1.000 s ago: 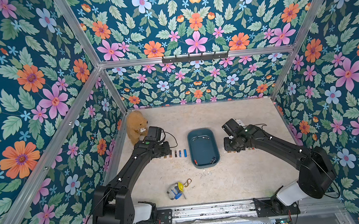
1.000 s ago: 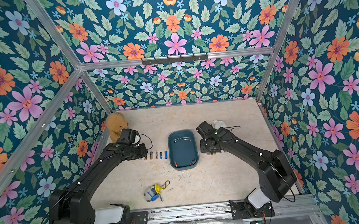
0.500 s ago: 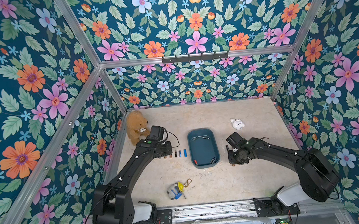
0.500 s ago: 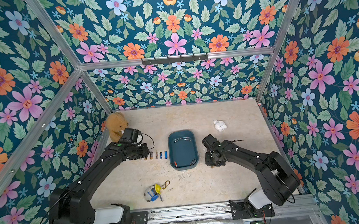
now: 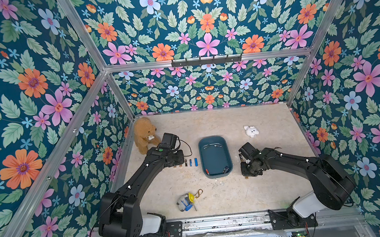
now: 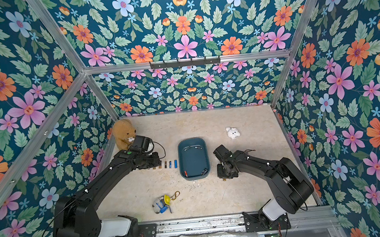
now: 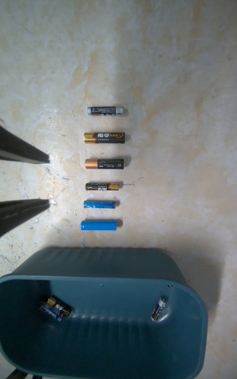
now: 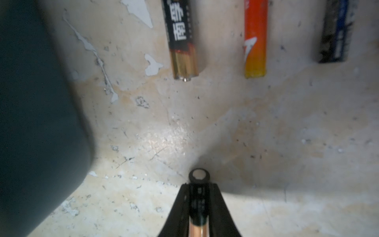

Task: Take the batteries out of the storage box
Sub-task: Place the battery at the center of the board.

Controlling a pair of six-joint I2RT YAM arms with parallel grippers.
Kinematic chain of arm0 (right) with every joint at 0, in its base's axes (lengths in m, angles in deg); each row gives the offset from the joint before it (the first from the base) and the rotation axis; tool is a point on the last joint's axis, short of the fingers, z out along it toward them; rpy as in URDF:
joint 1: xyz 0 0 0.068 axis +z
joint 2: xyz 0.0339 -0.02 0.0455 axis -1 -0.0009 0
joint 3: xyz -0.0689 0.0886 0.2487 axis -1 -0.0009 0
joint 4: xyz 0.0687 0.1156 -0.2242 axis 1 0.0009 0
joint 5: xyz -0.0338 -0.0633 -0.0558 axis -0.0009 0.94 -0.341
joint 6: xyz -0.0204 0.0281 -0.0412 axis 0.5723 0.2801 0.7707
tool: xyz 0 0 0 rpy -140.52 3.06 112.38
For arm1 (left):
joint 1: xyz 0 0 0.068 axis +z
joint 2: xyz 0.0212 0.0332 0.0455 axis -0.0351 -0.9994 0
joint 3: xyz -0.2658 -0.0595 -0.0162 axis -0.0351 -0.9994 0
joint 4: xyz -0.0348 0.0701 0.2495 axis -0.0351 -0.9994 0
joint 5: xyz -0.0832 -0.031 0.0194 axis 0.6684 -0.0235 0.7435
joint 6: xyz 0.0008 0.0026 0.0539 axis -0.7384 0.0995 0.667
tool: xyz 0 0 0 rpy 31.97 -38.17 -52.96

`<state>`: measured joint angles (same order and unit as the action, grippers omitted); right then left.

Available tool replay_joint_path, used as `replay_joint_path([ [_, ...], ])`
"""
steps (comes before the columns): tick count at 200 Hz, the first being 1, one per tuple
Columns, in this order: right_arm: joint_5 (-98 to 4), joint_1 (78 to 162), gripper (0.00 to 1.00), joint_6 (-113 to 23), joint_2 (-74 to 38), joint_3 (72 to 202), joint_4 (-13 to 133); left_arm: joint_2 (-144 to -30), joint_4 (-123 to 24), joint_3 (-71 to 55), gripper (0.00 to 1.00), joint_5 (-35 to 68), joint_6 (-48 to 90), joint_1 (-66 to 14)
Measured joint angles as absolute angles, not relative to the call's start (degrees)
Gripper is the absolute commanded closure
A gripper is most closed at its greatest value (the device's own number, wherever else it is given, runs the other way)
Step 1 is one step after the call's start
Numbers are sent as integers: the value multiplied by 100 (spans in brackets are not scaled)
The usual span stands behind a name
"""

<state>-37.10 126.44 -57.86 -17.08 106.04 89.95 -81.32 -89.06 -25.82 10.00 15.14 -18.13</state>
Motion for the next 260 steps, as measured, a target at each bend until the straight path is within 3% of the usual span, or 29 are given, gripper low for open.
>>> replay_joint_path([
  [112,-3791,12644,82,-5614,-1887,10678,9032,-8180,-8893,-2567,65,886,1413,-1909],
  [260,-3791,12659,70,-5524,-1900,10777,9137,-8191,-8926,-2407,65,825,1372,-2027],
])
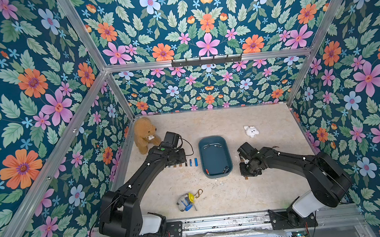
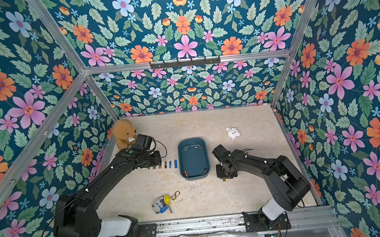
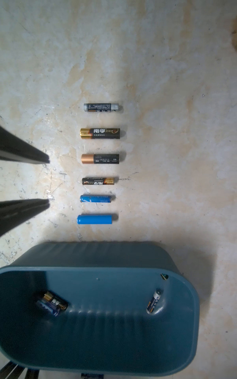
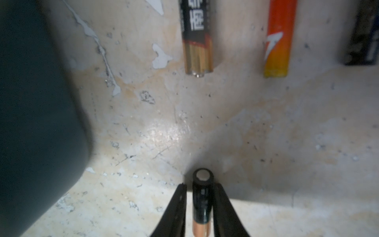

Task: Take the batteries out of the storage box
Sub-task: Place the battery at the center of the board.

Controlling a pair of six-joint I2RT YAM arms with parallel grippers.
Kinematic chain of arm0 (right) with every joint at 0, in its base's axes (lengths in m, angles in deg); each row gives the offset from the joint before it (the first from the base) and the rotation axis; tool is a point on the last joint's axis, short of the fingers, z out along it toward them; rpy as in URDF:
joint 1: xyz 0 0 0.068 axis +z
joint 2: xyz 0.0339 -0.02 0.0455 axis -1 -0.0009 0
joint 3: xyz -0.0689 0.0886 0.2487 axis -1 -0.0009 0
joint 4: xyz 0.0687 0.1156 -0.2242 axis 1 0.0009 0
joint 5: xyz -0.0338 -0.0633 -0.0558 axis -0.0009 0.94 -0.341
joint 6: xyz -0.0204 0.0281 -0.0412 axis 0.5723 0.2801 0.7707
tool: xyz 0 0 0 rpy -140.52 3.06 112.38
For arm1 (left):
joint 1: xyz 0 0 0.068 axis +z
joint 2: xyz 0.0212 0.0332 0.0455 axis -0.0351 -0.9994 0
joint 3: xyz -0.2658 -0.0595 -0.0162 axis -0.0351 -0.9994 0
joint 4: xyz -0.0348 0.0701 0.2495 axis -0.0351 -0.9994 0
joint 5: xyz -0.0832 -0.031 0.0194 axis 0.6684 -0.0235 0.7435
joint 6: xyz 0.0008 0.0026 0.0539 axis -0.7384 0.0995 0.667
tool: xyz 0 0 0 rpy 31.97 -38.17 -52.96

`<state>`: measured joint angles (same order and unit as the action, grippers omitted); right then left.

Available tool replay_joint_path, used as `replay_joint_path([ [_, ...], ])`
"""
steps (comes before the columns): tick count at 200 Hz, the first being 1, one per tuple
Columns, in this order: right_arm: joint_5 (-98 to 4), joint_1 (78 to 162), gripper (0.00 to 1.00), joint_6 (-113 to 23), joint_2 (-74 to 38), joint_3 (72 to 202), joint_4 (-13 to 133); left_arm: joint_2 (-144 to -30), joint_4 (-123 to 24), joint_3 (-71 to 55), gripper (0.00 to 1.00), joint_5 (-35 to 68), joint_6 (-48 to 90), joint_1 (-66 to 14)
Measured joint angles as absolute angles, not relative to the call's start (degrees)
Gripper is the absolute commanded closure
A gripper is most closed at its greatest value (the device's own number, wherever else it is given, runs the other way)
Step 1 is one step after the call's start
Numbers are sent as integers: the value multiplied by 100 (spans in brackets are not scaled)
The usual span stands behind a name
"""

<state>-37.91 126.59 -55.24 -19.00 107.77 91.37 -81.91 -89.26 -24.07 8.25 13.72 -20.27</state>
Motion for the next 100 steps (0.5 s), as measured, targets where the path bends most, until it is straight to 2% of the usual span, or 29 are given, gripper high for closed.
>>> replay_joint_path([
  [58,-3629,12657,63,-5502,-1655,11209,9421,-8294,-8982,-2071,65,678,1240,-2429],
  [100,-3498,12655,62,-5502,-1408,11620,9611,-8444,-9083,-1634,64,462,1092,-2951],
])
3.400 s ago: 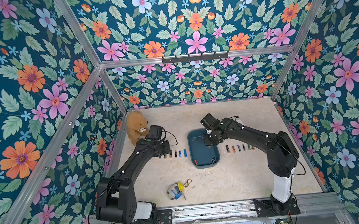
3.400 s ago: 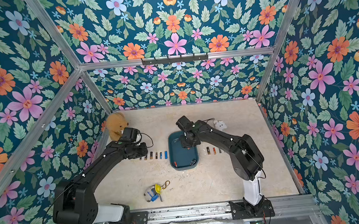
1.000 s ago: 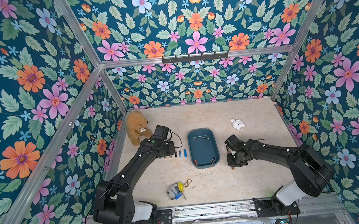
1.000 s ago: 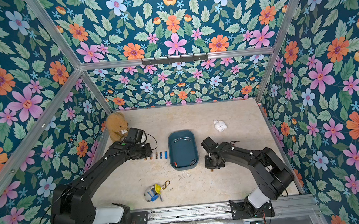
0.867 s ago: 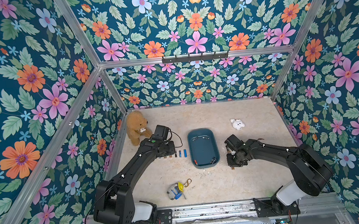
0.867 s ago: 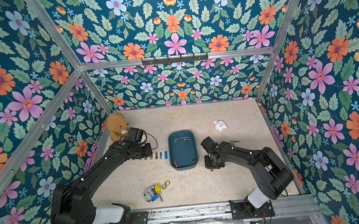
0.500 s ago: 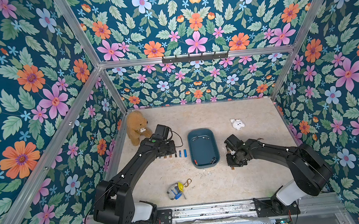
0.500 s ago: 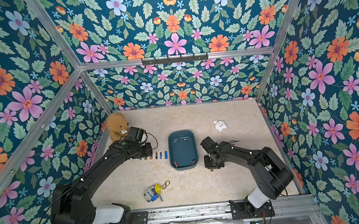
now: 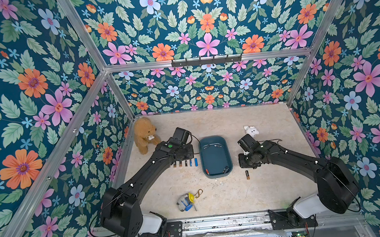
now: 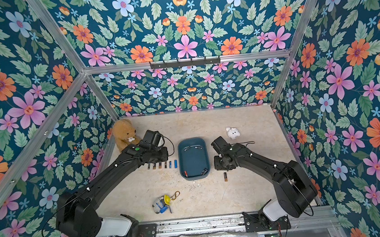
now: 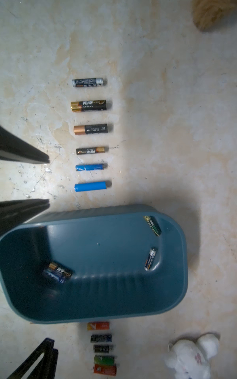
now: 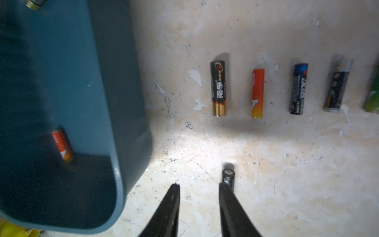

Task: Take the batteries out of the storage box
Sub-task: Place the battery at the center of the board, then adjust the storage box at the center of the board.

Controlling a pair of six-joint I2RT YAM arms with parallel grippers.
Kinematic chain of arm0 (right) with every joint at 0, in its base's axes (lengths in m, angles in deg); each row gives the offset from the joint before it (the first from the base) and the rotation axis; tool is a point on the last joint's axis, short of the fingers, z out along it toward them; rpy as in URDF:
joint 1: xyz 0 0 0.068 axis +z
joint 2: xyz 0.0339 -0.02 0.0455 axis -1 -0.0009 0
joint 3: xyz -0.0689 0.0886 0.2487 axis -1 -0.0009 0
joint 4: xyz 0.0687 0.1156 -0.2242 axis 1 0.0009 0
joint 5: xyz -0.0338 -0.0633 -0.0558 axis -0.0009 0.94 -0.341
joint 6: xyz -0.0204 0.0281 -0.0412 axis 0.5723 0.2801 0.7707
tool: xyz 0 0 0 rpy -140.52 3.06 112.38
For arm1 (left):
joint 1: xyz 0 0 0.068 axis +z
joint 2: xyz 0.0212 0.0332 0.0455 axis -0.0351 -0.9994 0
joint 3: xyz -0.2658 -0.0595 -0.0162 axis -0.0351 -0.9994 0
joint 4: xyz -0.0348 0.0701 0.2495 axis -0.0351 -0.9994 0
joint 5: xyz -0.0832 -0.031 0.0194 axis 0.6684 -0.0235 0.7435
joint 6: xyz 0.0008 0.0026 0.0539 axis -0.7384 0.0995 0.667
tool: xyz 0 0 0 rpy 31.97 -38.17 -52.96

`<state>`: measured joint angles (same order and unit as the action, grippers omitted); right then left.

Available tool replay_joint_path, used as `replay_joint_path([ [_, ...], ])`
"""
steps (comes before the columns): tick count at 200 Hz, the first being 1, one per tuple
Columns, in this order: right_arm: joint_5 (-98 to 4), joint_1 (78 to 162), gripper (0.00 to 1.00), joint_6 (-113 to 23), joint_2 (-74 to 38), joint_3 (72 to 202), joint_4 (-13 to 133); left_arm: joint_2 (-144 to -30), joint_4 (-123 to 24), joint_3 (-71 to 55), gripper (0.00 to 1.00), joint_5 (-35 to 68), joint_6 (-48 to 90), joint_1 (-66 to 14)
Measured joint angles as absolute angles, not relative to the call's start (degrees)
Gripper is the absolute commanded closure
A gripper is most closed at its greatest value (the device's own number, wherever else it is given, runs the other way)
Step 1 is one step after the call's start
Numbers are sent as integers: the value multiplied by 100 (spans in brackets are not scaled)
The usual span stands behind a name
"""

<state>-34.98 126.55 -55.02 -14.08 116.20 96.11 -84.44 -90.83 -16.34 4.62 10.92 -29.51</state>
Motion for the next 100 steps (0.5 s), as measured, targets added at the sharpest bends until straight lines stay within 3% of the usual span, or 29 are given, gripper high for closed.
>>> replay_joint_path([
  [100,-3350,12615,59,-5500,-1251,11535,9740,-9249,-8961,-1336,64,324,775,-3865],
])
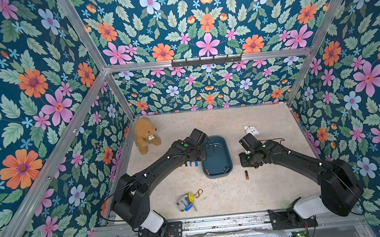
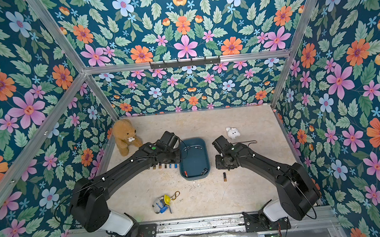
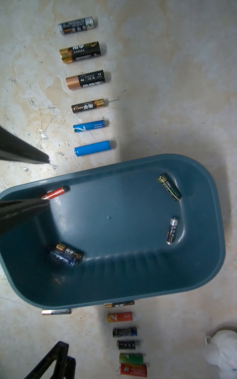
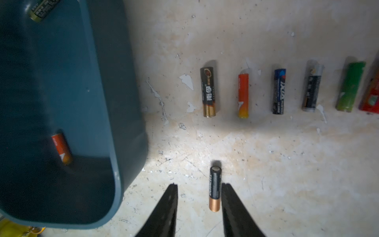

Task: Take the batteries out of the storage box
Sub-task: Adjust the storage box at the center of the board.

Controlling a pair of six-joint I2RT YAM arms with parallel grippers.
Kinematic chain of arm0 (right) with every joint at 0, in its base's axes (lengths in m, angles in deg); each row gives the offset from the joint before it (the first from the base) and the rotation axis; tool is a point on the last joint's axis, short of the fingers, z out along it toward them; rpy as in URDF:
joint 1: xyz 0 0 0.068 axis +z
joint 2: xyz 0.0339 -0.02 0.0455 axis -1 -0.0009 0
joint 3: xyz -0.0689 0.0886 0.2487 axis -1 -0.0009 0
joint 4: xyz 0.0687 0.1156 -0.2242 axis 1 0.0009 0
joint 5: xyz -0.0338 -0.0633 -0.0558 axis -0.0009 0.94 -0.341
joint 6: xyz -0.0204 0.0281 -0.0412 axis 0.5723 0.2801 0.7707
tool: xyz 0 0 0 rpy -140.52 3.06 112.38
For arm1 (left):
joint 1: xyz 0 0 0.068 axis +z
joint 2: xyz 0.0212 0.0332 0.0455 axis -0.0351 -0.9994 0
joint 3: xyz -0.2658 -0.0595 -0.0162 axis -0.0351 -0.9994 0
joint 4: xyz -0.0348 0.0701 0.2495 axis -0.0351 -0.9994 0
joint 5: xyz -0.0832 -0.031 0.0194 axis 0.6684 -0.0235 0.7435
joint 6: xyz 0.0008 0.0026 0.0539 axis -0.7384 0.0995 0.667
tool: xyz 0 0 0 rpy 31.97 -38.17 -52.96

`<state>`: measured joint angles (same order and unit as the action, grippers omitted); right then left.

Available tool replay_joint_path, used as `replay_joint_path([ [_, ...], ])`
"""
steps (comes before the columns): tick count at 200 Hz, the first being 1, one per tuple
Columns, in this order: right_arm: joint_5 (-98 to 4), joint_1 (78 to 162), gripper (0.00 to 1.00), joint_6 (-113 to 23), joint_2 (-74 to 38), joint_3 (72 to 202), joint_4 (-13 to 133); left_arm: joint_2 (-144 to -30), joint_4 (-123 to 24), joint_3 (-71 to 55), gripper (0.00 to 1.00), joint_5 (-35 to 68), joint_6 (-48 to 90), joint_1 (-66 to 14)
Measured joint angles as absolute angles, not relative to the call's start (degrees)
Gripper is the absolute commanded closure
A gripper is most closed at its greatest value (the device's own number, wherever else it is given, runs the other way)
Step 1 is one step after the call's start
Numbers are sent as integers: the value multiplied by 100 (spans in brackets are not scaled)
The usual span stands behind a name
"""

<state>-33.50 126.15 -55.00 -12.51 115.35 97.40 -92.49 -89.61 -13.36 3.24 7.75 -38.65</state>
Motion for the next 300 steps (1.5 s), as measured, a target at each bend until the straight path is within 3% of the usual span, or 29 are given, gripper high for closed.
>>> replay_joint_path([
  [91,-3363,12572,58,-5598,-1220,11439,9740,-9802,-8486,-1144,65,525,725,-4243],
  [136,-3365,12089,56,-5592,-1303,11686,9745,-10232,-8091,-1231,64,1015,740,-4342],
  [206,-3487,11752,55,-5485,-1677,12033,9738,-10718,-7404,-1570,57,1756,799,-4449],
  [300,-3596,11743,55,-5485,-2038,12023,9662,-11054,-7398,-1339,55,1819,1098,-4637],
])
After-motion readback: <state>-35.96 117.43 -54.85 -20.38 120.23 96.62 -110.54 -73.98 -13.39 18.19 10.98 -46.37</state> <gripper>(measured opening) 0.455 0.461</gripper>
